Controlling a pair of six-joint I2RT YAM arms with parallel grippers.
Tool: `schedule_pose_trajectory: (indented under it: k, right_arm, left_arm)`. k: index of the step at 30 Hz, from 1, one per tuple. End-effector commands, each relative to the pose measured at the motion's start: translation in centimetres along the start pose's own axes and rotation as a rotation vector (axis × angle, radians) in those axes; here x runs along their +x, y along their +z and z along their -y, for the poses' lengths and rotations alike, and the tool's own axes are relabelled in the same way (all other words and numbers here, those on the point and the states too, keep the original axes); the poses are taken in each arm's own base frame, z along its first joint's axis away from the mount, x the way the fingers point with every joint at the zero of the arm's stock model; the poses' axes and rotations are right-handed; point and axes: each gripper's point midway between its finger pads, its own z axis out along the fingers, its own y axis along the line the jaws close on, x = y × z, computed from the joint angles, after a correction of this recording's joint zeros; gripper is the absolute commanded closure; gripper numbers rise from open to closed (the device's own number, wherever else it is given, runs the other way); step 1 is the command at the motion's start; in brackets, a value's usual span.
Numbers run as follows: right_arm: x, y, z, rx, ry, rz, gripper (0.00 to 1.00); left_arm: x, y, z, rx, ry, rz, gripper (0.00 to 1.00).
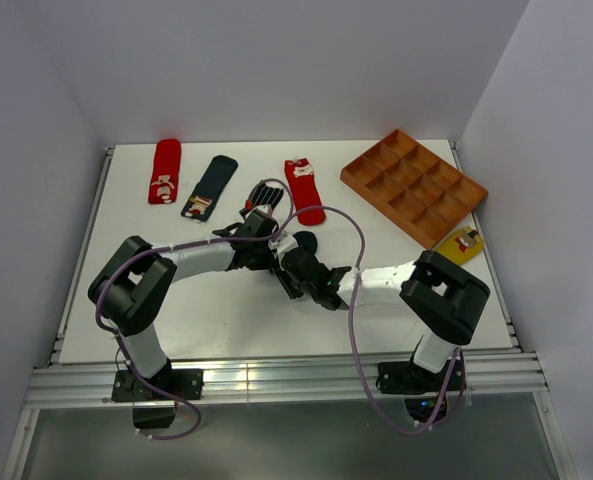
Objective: Roll the socks
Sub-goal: Roll the sock at the center of the board.
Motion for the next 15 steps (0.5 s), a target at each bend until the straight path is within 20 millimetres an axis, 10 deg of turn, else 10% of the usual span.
schedule_pose_trajectory:
  k: [1, 15]
  right_arm:
    - [2.1, 0.3, 1.2, 0.057, 0.011, -0.077, 0.61]
    - [2.7, 1.0, 0.6, 0.025, 0.002, -0.119, 0.93]
  left_arm:
    - [4.7, 0.6, -2.5, -0.084, 0.05, -0.154, 0.89]
    - [3.9, -0.2, -1.6, -0.048, 0.001, -0.125, 0.8]
